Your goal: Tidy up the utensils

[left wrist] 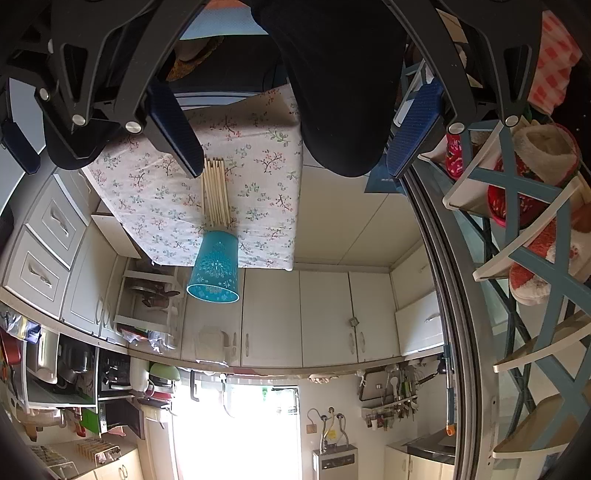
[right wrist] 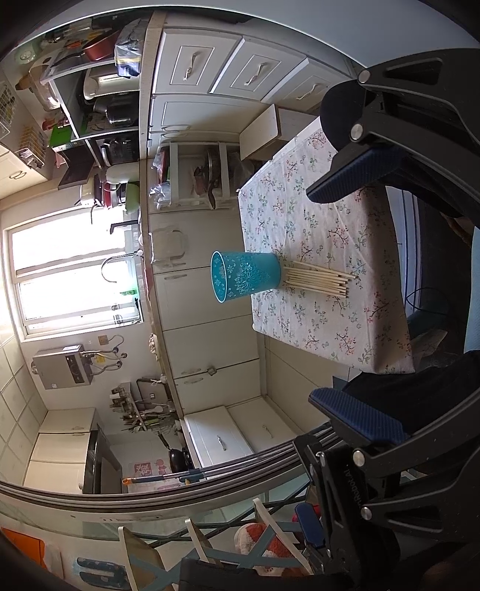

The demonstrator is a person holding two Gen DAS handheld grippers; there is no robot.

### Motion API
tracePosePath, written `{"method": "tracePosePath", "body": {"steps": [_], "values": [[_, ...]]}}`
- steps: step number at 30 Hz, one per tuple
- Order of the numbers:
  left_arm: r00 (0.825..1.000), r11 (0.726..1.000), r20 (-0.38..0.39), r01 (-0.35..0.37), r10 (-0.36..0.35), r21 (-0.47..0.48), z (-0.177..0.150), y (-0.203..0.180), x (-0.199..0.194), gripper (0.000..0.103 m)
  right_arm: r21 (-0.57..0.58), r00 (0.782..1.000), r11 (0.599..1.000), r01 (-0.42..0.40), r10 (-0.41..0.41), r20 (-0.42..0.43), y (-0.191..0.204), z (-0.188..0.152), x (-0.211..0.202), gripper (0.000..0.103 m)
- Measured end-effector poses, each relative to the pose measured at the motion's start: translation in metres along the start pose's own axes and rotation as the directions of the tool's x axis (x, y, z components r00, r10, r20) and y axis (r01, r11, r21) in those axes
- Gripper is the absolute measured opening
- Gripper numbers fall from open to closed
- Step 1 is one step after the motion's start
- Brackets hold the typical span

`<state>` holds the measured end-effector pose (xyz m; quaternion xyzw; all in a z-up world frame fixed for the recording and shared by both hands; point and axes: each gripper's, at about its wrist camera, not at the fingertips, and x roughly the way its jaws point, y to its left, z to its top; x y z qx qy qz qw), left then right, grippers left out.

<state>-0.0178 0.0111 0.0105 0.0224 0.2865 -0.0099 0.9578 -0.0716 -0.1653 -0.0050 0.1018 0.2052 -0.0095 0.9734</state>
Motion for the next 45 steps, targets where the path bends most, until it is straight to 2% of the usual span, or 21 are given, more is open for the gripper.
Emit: {"method": "tracePosePath", "body": {"steps": [45], "values": [[0.998,1.000,0.059,0.004,-0.004,-0.012,-0.001,0.008,-0.025,0.095,-0.017,0.999,1.000,0.002,-0.001,0.041,0.004,-0.003,-0.016,0.096]]}}
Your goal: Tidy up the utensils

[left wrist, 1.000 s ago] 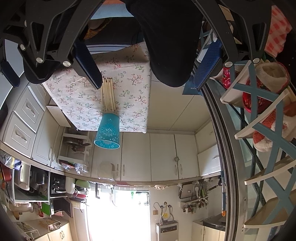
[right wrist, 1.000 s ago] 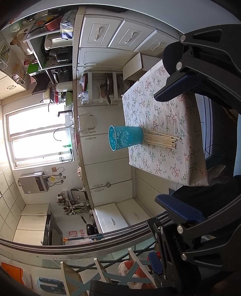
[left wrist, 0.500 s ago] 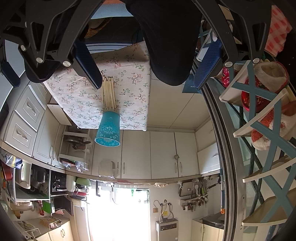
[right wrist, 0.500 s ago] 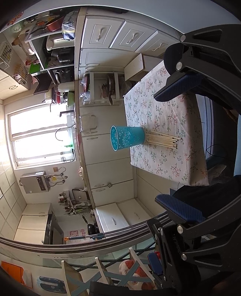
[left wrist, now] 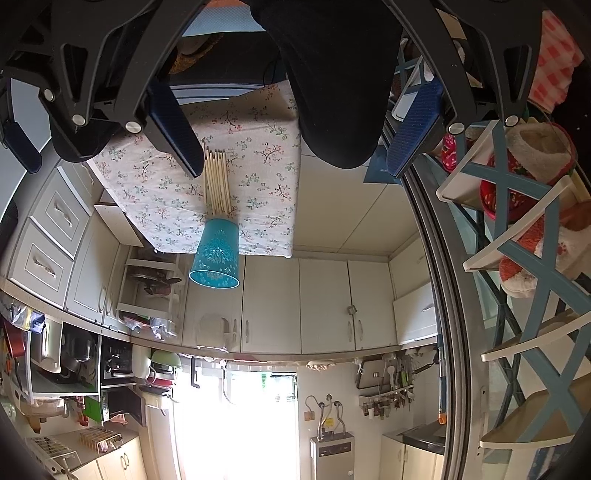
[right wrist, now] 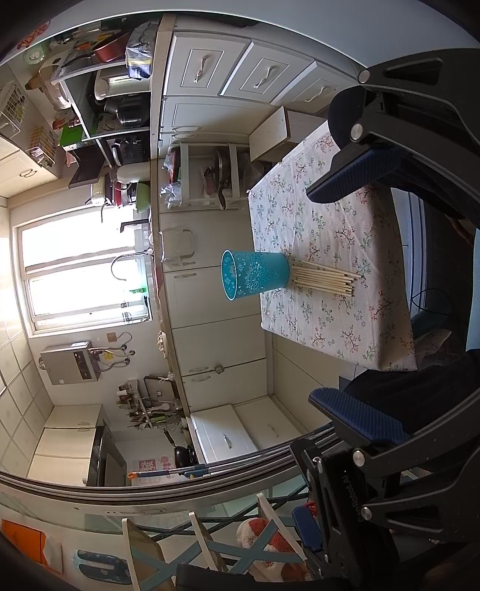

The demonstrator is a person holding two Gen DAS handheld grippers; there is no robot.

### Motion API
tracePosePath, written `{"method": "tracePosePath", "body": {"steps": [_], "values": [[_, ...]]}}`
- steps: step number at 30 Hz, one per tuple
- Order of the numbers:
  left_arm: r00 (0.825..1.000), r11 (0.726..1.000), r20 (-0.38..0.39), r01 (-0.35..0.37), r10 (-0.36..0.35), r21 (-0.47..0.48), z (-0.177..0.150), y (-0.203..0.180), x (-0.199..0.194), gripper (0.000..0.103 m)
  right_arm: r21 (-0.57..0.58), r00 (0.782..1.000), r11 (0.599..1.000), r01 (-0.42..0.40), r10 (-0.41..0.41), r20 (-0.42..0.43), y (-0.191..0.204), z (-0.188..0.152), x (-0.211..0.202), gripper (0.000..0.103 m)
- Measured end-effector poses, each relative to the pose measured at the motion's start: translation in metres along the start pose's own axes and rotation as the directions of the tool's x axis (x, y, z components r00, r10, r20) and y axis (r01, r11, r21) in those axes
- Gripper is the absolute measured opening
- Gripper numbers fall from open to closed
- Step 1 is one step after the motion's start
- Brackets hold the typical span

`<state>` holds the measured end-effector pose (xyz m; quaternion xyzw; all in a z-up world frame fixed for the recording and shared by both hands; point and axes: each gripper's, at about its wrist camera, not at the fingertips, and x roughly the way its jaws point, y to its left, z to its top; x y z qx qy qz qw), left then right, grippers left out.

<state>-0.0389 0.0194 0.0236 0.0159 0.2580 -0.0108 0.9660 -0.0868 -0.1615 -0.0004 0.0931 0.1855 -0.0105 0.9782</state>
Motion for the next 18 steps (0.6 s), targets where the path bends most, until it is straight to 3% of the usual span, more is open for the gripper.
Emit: {"method": "tracePosePath", "body": {"steps": [18], "values": [[1.000,1.000,0.005,0.000,0.000,-0.002,0.0006,0.0000,-0.0015,0.095,-0.002,1.000,1.000,0.001,-0.001,0.002,0.0009,0.0012,0.0001,0.096]]}}
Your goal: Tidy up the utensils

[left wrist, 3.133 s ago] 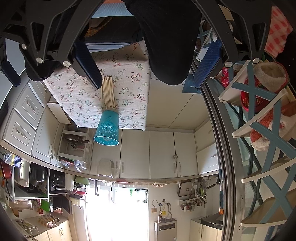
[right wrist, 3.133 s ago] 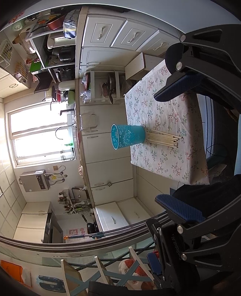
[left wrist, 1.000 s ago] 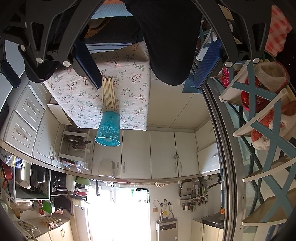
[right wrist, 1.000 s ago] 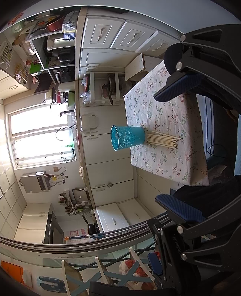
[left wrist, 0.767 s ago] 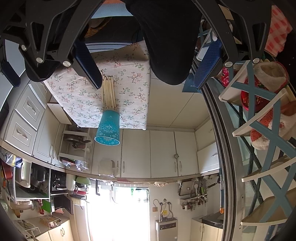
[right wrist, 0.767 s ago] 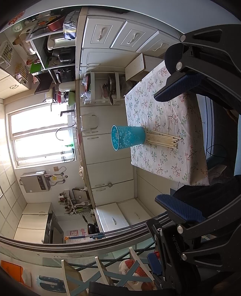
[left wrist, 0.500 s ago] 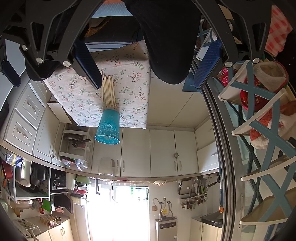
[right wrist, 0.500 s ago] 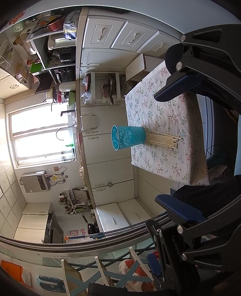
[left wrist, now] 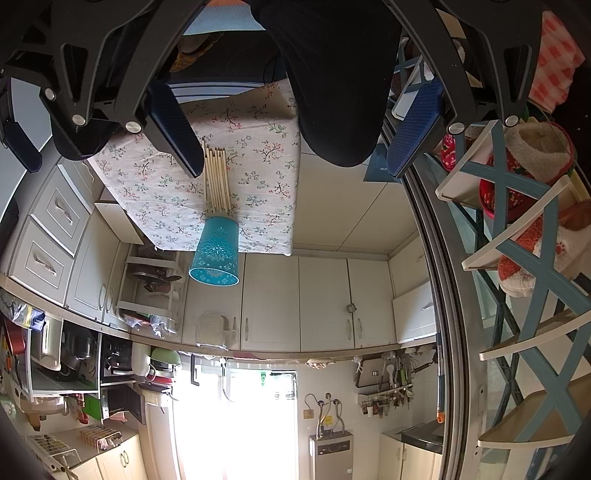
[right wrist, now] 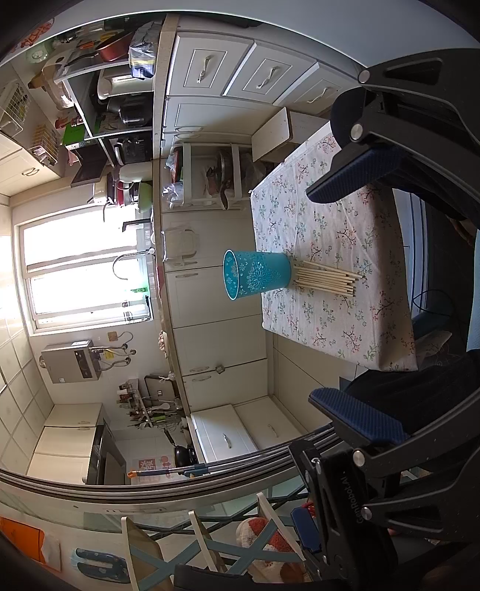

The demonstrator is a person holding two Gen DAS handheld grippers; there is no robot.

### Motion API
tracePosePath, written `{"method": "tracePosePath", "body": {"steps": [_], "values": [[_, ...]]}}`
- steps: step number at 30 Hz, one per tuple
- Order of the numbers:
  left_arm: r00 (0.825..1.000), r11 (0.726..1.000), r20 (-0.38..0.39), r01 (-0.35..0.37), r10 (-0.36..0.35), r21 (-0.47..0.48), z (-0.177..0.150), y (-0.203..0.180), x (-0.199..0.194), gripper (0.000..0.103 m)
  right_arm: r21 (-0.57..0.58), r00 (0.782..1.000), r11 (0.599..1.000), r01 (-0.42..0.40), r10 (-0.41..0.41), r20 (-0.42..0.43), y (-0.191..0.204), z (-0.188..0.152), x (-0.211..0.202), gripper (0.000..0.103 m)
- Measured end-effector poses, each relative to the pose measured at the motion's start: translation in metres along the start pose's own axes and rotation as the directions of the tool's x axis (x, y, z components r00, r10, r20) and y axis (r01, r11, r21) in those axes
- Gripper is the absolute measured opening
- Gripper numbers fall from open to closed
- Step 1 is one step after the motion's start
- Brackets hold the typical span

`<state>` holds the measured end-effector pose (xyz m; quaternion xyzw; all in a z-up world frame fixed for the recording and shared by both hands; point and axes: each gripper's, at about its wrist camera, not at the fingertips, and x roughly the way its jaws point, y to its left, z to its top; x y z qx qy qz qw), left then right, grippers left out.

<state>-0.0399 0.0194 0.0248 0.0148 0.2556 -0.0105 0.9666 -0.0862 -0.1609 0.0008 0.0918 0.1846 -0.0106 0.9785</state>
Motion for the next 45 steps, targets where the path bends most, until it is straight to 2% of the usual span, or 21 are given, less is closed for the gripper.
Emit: {"method": "tracePosePath", "body": {"steps": [7,11,13,16,19,22,24,25,31,34,40,42,45], "values": [[1.000,1.000,-0.007,0.003,-0.003,0.004,0.001,-0.001,0.005,0.095,-0.006,1.000,1.000,-0.002,0.002,-0.002,0.000,0.001,0.002,0.096],[0.999,0.999,-0.031,0.041,-0.040,0.027,0.003,-0.007,0.031,0.095,-0.020,1.000,1.000,0.011,-0.012,-0.008,-0.003,0.005,0.016,0.096],[0.996,0.996,-0.037,0.087,-0.085,0.031,0.003,-0.009,0.048,0.095,-0.021,0.999,0.999,0.034,-0.035,-0.027,-0.009,0.004,0.033,0.096],[0.984,0.993,-0.139,0.115,-0.111,0.021,0.005,-0.011,0.091,0.095,-0.012,0.993,0.997,0.078,-0.078,-0.093,-0.028,0.003,0.078,0.096],[0.975,0.995,-0.199,0.098,-0.094,0.013,0.004,-0.012,0.131,0.095,-0.029,0.980,0.994,0.105,-0.109,-0.166,-0.044,-0.001,0.126,0.096],[0.968,0.997,-0.242,0.076,-0.071,0.009,0.005,-0.014,0.170,0.095,-0.031,0.964,0.995,0.095,-0.100,-0.245,-0.056,-0.008,0.177,0.094],[0.964,0.998,-0.258,0.064,-0.058,0.013,0.007,-0.017,0.191,0.095,-0.035,0.952,0.996,0.080,-0.087,-0.292,-0.058,-0.012,0.207,0.081],[0.961,0.998,-0.270,0.062,-0.056,0.012,0.008,-0.018,0.203,0.095,-0.037,0.945,0.997,0.073,-0.081,-0.318,-0.058,-0.014,0.222,0.079],[0.942,0.999,-0.332,0.053,-0.047,0.011,0.012,-0.034,0.271,0.095,-0.008,0.901,0.997,0.077,-0.073,-0.427,-0.065,-0.027,0.312,0.052],[0.927,0.998,-0.372,0.059,-0.050,0.013,0.012,-0.043,0.300,0.095,-0.001,0.871,0.997,0.080,-0.071,-0.486,-0.068,-0.036,0.346,0.039],[0.897,0.996,-0.440,0.075,-0.050,0.039,0.007,-0.068,0.356,0.095,-0.069,0.822,0.996,0.048,-0.079,-0.565,-0.069,-0.051,0.375,0.018],[0.885,0.996,-0.463,0.080,-0.049,0.047,0.005,-0.075,0.373,0.095,-0.100,0.825,0.995,0.030,-0.081,-0.560,-0.071,-0.052,0.378,0.012],[0.866,0.995,-0.497,0.082,-0.043,0.058,0.001,-0.086,0.401,0.095,-0.144,0.818,0.989,-0.012,-0.073,-0.571,-0.078,-0.048,0.381,0.009]]}}
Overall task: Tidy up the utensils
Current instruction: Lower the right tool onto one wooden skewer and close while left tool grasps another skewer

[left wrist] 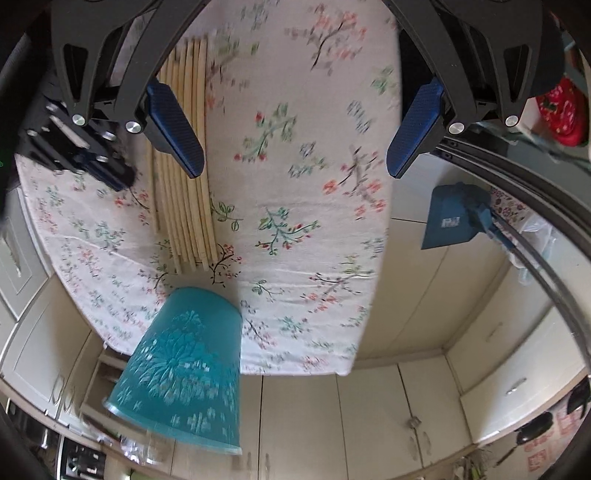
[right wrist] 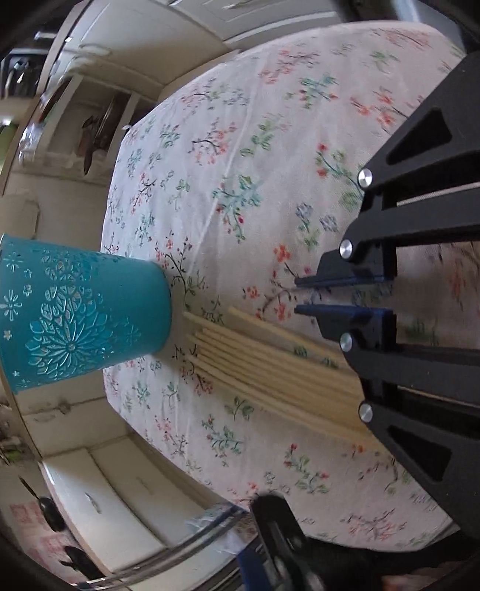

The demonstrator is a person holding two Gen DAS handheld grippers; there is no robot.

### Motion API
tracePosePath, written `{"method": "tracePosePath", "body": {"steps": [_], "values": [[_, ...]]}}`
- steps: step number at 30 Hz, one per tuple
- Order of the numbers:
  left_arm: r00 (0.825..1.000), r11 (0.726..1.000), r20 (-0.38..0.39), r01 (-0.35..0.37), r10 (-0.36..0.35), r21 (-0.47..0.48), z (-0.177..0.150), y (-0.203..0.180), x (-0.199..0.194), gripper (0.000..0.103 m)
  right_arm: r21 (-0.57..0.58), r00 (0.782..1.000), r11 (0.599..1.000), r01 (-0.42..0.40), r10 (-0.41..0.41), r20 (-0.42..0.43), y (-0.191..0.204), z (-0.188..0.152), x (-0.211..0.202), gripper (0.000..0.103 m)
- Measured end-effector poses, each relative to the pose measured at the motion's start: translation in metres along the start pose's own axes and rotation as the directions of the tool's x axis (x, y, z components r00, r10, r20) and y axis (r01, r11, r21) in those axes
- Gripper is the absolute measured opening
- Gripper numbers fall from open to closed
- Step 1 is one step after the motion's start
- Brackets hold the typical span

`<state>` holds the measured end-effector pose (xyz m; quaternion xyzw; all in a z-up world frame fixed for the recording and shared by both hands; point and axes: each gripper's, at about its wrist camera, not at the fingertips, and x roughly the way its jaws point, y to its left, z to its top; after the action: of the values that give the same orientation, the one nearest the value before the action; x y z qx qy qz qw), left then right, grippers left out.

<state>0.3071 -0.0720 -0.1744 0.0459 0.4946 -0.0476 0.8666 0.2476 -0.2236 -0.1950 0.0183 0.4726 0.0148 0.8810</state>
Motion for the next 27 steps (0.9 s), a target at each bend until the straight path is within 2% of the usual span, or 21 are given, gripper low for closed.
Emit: {"method": "tracePosePath", "body": {"steps": [3,4,5,6,7,8,10,11,12,16,19,22,23,24,27], "values": [[0.999,1.000,-0.037,0.008,-0.008,0.003,0.010,-0.007,0.022,0.094,-0.038,0.999,0.998,-0.043,0.042,-0.030,-0.007,0.007,0.002,0.009],[0.999,1.000,-0.044,0.007,-0.007,0.003,0.014,-0.010,0.027,0.094,-0.014,0.996,0.996,-0.087,0.086,-0.033,-0.010,0.009,0.000,0.009],[0.999,1.000,-0.046,0.007,-0.007,0.004,0.017,-0.011,0.030,0.094,0.003,0.992,0.992,-0.123,0.123,-0.037,-0.011,0.010,0.001,0.013],[0.999,1.000,-0.047,0.003,-0.002,0.006,0.020,-0.013,0.033,0.094,0.026,0.986,0.987,-0.160,0.161,-0.035,-0.012,0.010,-0.001,0.030],[0.999,1.000,-0.045,-0.002,0.002,0.006,0.023,-0.014,0.034,0.094,0.045,0.984,0.984,-0.174,0.176,-0.025,-0.011,0.011,-0.001,0.040],[0.999,1.000,-0.044,-0.005,0.005,0.005,0.025,-0.014,0.037,0.094,0.072,0.983,0.980,-0.184,0.185,-0.005,-0.010,0.010,-0.003,0.043],[0.999,1.000,-0.048,-0.011,0.011,-0.004,0.028,-0.013,0.039,0.094,0.078,0.980,0.978,-0.196,0.197,-0.007,-0.001,0.008,-0.001,0.042],[0.999,1.000,-0.049,-0.014,0.014,-0.011,0.029,-0.012,0.041,0.094,0.066,0.984,0.982,-0.178,0.179,-0.009,0.003,0.008,0.001,0.035],[0.999,1.000,-0.052,-0.017,0.016,-0.016,0.029,-0.011,0.041,0.094,0.057,0.986,0.985,-0.165,0.165,-0.012,0.006,0.006,0.002,0.032],[0.998,1.000,-0.057,-0.020,0.019,-0.013,0.029,-0.010,0.044,0.094,0.096,0.979,0.974,-0.204,0.206,-0.004,-0.004,0.005,0.001,0.029],[0.998,1.000,-0.057,-0.021,0.021,0.002,0.029,-0.016,0.045,0.094,0.075,0.986,0.983,-0.166,0.167,-0.004,-0.005,0.009,0.003,0.029],[0.998,1.000,-0.055,-0.025,0.026,0.015,0.029,-0.021,0.047,0.094,-0.011,0.993,0.993,-0.116,0.116,0.010,0.009,0.010,0.006,0.029],[0.998,0.999,-0.053,-0.029,0.030,0.019,0.029,-0.021,0.047,0.094,-0.036,0.995,0.994,-0.103,0.104,0.010,0.010,0.011,0.006,0.023],[0.998,0.999,-0.053,-0.032,0.033,0.021,0.030,-0.021,0.048,0.094,-0.075,0.996,0.994,-0.085,0.085,-0.004,0.013,0.012,0.008,0.013],[0.998,0.999,-0.056,-0.039,0.040,0.022,0.031,-0.021,0.052,0.093,-0.156,0.997,0.985,-0.077,0.073,-0.031,0.010,0.013,0.010,0.009]]}}
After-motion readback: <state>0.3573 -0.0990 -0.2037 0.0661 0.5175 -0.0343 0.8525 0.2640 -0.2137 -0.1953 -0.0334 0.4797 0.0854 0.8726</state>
